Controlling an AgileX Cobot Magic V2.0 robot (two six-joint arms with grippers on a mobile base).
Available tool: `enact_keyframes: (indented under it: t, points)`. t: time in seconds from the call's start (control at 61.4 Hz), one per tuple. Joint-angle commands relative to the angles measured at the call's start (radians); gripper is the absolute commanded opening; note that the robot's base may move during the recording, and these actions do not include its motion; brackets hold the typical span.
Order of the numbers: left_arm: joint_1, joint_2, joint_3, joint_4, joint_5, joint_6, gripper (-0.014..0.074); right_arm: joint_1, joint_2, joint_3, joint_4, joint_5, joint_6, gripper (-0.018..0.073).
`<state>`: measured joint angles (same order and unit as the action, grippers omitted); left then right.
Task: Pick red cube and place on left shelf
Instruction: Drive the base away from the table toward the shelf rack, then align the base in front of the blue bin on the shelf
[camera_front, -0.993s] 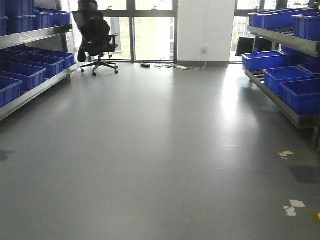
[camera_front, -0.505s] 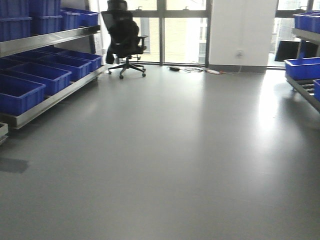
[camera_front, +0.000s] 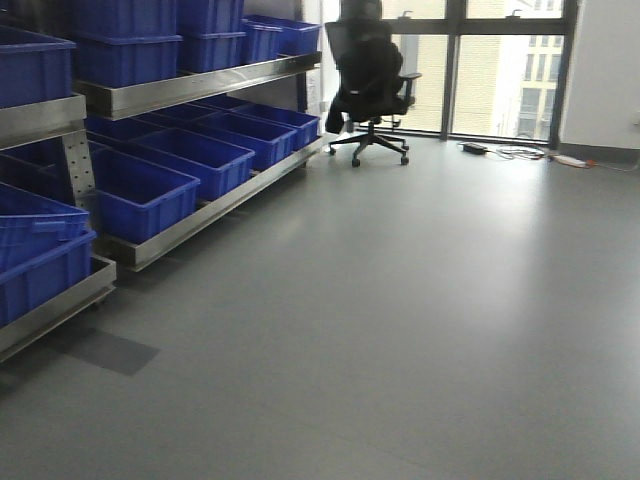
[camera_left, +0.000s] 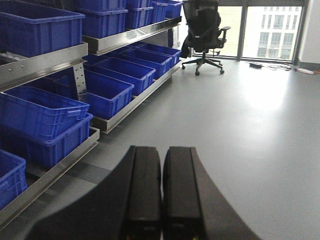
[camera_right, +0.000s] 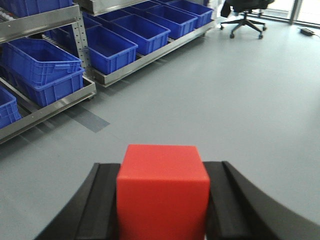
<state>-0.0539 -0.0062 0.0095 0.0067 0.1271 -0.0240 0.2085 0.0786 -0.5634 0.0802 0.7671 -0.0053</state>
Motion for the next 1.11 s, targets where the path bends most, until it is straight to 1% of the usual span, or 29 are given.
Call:
enact_keyframes:
  t: [0.0,1.091]
  points:
    - [-0.004,-0.015,0.023,-0.007,-0.088,-0.001,0.0102,0.000,0.016,-0.022,-0.003,-0.084,-0.008,0.0185]
    - [-0.004,-0.015,0.023,-0.007,-0.088,-0.001,0.0102,0.000,0.016,-0.022,-0.003,-0.084,-0.008,0.0185]
